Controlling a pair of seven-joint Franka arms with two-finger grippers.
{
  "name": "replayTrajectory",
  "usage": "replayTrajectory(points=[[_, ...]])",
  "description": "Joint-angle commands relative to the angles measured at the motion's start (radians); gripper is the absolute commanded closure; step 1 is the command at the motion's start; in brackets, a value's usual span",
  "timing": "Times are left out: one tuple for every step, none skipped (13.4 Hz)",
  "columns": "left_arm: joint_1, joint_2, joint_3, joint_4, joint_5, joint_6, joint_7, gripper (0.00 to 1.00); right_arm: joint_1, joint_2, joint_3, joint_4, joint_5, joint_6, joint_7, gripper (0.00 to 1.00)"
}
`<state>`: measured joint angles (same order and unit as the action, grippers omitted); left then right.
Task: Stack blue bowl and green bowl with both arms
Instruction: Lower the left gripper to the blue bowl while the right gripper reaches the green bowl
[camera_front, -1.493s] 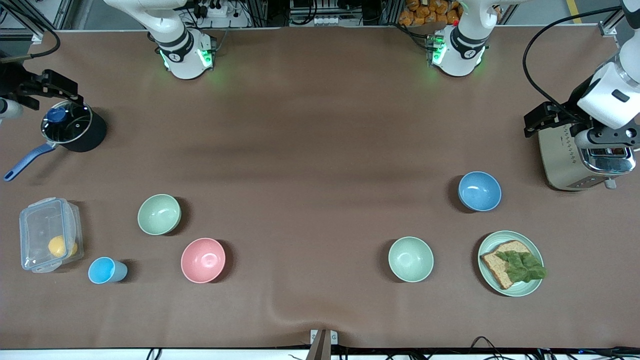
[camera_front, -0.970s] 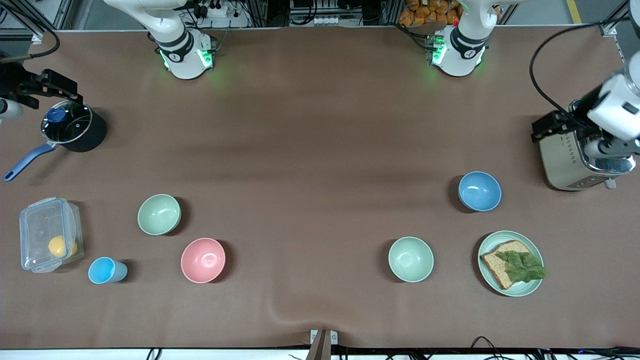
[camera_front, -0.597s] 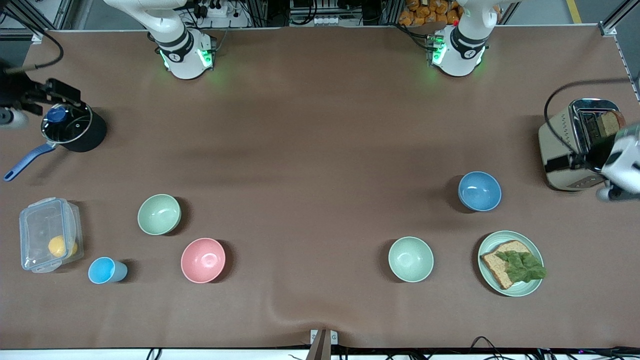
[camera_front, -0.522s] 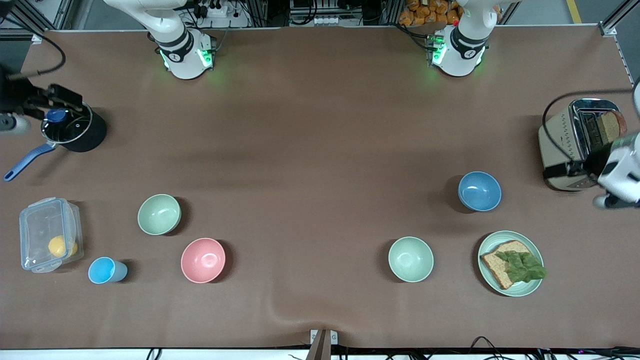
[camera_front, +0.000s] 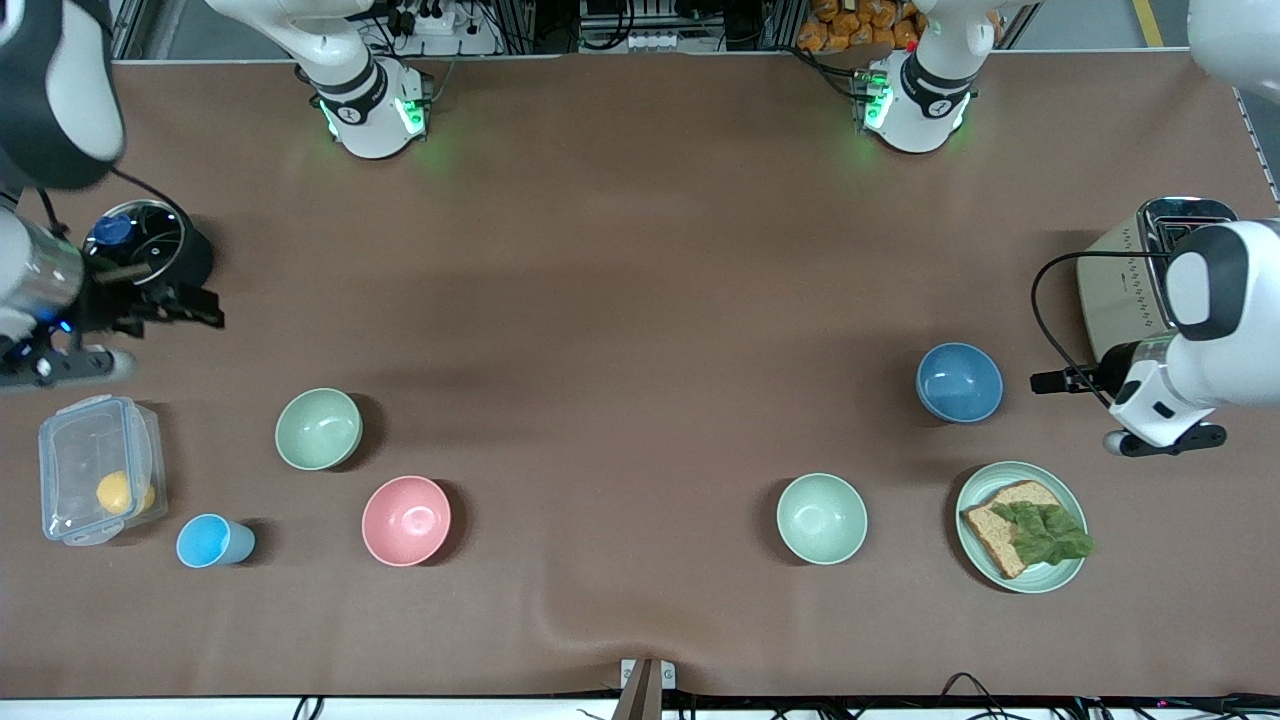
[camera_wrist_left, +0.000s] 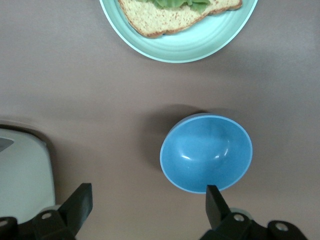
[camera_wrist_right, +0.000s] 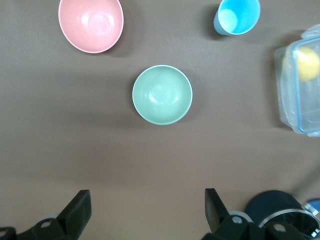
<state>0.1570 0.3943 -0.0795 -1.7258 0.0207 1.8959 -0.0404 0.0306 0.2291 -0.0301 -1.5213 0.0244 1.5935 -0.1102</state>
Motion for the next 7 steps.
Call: replayTrajectory(points=[[0.001,-0.023,-0.005,-0.092,0.016,0.09,-0.012,0.0,0.003,0.097,-0.004,0.038,0.069,0.023,-0.016,0.0],[0.001,-0.012,-0.005,-0.101,0.015,0.106,-0.012,0.0,-0.003,0.128,-0.004,0.038,0.075,0.06,-0.035,0.0],[0.001,0.004,-0.005,-0.1,0.015,0.11,-0.012,0.0,-0.005,0.153,-0.005,0.038,0.074,0.094,-0.043,0.0],[0.001,0.018,-0.005,-0.1,0.015,0.12,-0.012,0.0,-0.006,0.176,-0.004,0.038,0.075,0.111,-0.045,0.0],[0.001,0.034,-0.005,-0.1,0.015,0.13,-0.013,0.0,-0.006,0.203,-0.004,0.039,0.077,0.114,-0.051,0.0],[-0.001,0.05,-0.005,-0.098,0.013,0.135,-0.013,0.0,0.003,0.235,-0.004,0.041,0.075,0.149,-0.051,0.0],[0.001,0.063,-0.005,-0.1,0.011,0.147,-0.013,0.0,0.011,0.249,-0.004,0.039,0.074,0.189,-0.052,0.0]])
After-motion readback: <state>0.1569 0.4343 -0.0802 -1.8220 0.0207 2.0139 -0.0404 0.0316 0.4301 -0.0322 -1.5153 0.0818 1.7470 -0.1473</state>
